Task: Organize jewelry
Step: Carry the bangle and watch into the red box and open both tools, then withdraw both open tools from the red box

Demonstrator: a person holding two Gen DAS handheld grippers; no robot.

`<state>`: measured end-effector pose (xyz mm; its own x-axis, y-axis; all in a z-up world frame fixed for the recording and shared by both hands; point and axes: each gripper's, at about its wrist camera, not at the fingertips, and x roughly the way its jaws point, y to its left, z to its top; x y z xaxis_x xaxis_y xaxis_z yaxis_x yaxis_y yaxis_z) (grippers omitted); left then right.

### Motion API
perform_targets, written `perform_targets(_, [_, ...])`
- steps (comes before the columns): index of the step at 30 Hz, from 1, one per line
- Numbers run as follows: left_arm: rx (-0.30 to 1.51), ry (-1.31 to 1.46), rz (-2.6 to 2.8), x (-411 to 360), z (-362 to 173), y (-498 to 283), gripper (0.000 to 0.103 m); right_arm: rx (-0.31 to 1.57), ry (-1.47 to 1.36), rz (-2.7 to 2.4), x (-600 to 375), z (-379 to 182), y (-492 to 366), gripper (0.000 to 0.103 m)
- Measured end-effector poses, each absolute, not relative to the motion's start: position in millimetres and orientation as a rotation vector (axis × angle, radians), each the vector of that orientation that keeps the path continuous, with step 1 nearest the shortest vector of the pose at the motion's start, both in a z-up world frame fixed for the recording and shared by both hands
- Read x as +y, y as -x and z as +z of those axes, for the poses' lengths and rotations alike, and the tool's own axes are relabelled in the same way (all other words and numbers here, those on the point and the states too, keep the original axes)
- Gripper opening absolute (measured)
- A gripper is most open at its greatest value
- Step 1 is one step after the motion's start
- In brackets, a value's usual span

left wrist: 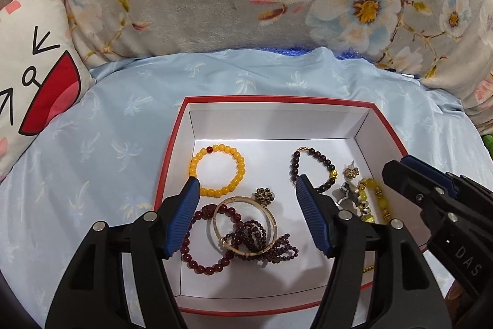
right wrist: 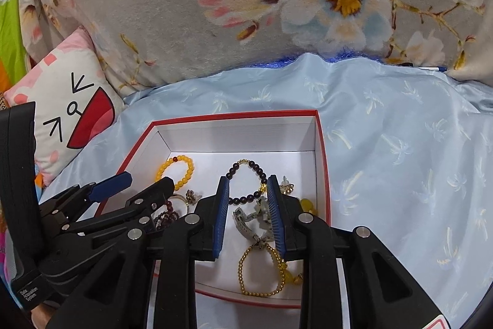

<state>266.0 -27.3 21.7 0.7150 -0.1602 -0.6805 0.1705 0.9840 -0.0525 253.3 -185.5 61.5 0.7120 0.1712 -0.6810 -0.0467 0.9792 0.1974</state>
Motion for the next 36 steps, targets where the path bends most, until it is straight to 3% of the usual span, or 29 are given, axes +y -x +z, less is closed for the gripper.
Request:
perform_targets(12, [0.768, 0.029, -0.177, -19.6, 22.7, -227.7, 0.061, 0.751, -0.137, 0.096, -181.0, 65.6, -207.9, 0.035])
perform_targets(36, [0.787, -0.08, -0.134, -21.0, 57.1, -166.7, 0.061, 0.789, -0.166, 0.073, -167.7, 93.6, -153.1, 0.036])
